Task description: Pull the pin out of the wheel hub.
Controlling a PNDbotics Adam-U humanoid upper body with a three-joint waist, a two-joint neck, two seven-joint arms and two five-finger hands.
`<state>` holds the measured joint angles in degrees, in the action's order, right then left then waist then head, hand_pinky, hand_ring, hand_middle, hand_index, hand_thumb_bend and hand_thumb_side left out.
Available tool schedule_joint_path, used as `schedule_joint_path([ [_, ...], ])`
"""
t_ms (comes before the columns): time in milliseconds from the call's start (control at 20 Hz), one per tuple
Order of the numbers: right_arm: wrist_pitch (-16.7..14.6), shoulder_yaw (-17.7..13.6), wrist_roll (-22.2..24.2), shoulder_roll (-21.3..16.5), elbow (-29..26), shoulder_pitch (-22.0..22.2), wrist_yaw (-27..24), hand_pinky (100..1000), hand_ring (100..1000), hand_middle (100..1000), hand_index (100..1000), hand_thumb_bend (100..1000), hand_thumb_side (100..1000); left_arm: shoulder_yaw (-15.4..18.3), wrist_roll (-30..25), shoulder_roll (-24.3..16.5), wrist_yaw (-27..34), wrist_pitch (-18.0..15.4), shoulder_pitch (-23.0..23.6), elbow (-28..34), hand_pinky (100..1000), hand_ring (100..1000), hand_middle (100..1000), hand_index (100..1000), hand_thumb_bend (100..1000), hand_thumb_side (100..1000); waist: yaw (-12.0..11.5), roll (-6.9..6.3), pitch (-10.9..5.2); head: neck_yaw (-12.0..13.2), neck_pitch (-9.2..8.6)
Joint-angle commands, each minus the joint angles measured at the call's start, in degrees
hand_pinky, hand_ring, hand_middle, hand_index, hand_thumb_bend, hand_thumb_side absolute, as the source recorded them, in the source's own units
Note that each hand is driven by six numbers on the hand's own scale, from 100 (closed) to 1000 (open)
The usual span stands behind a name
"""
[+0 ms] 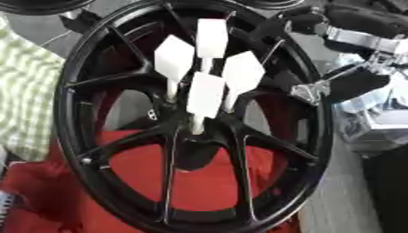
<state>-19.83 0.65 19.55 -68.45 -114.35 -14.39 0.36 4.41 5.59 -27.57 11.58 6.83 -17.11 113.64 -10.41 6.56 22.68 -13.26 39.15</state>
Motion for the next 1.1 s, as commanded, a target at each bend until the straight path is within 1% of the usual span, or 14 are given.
schedule_joint_path([
  [50, -0.1, -0.4, 0.5, -1.6, -0.2, -0.6, 0.2, 942, 943, 867, 934, 100, 210, 0.1, -0.2, -0.9, 0.3, 0.0, -0.6, 0.9, 562, 687, 602, 740, 100, 755, -0.1, -0.05, -0.96, -0.4, -0.80],
  [250, 0.1, -0.1, 0.8, -1.4, -0.2, -0.6, 0.6, 941, 943, 849, 925, 100, 210, 0.1, -0.2, -0.9, 0.4, 0.1, -0.7, 0.9, 561, 682, 602, 740, 100, 756, -0.2, 0.16, -0.93, -0.5, -0.76],
  [800, 1.3, 0.2, 0.0, -0.6, -0.2, -0.9, 2.2, 941, 943, 853, 930, 100, 210, 0.1, -0.2, -0.8, 0.3, 0.2, -0.8, 0.9, 561, 682, 602, 740, 100, 761, -0.6, 0.69, -0.50, -0.7, -1.00],
  [1100, 1.4, 0.7, 0.1, -0.2, -0.2, -1.3, 2.9, 941, 942, 843, 932, 100, 211, 0.0, -0.3, -0.8, 0.1, 0.3, -0.9, 0.9, 562, 681, 602, 740, 100, 764, -0.8, 1.01, -0.12, -0.6, -1.08],
])
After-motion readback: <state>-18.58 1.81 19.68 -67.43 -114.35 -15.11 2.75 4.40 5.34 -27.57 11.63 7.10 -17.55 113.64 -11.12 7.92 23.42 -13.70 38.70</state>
